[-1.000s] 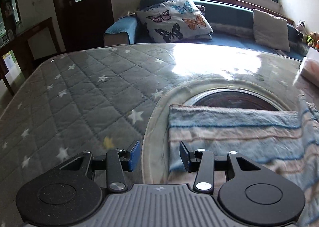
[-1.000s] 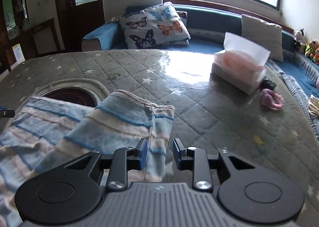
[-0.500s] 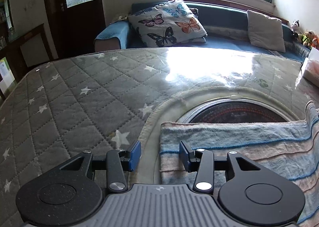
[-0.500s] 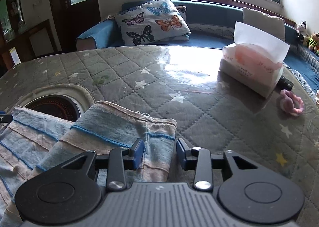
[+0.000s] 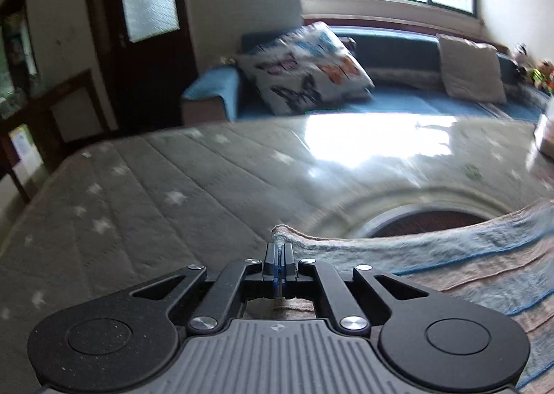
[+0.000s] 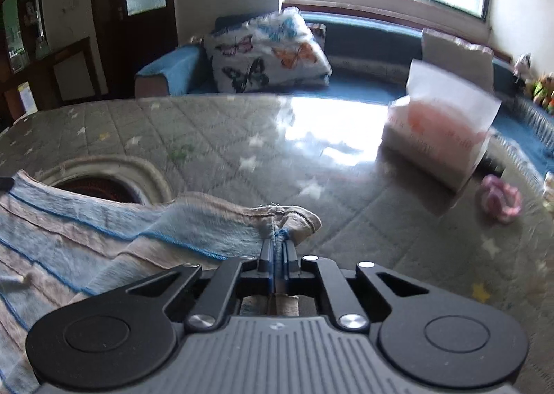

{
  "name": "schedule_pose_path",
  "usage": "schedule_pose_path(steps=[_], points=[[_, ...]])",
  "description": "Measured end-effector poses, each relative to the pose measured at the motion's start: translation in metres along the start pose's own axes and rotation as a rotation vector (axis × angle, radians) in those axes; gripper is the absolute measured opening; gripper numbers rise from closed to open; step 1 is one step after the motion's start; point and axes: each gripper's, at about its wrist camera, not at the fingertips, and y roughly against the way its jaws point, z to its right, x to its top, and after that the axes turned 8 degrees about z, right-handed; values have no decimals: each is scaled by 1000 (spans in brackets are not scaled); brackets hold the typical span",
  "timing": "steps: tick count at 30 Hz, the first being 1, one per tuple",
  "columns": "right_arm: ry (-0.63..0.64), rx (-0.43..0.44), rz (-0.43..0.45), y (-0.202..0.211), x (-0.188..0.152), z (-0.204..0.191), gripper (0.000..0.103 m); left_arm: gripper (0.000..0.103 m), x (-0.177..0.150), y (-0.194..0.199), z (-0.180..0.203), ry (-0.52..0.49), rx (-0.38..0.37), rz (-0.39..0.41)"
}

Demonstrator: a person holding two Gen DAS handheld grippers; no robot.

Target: Fold clothes

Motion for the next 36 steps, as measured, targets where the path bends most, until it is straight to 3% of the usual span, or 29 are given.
schedule_pose_path(steps=[6, 12, 17, 18, 21, 25, 29, 36], points=[[18, -10, 68, -2, 14, -3, 4, 1, 3, -17, -7, -15, 36, 8], [24, -18, 18, -42, 13, -10, 5, 2, -3, -37, -11, -41, 64, -22], [35, -23, -9, -45, 11, -11, 20, 9, -5, -35, -15, -38, 81, -41], [45, -16, -14, -42, 11, -13, 21, 15, -6, -35, -16, -37, 84, -45], [75, 10, -25, -27, 10, -22, 37, 35, -8, -19, -13, -46, 66, -40], [110, 65, -38, -2, 3, -41, 47, 48, -17, 7, -1, -89, 10, -42], [173, 123, -64, 25, -12, -66, 58, 54, -33, 34, 11, -132, -37, -60], [244, 222, -110, 70, -52, -107, 67, 65, -69, 77, 27, -193, -61, -79]])
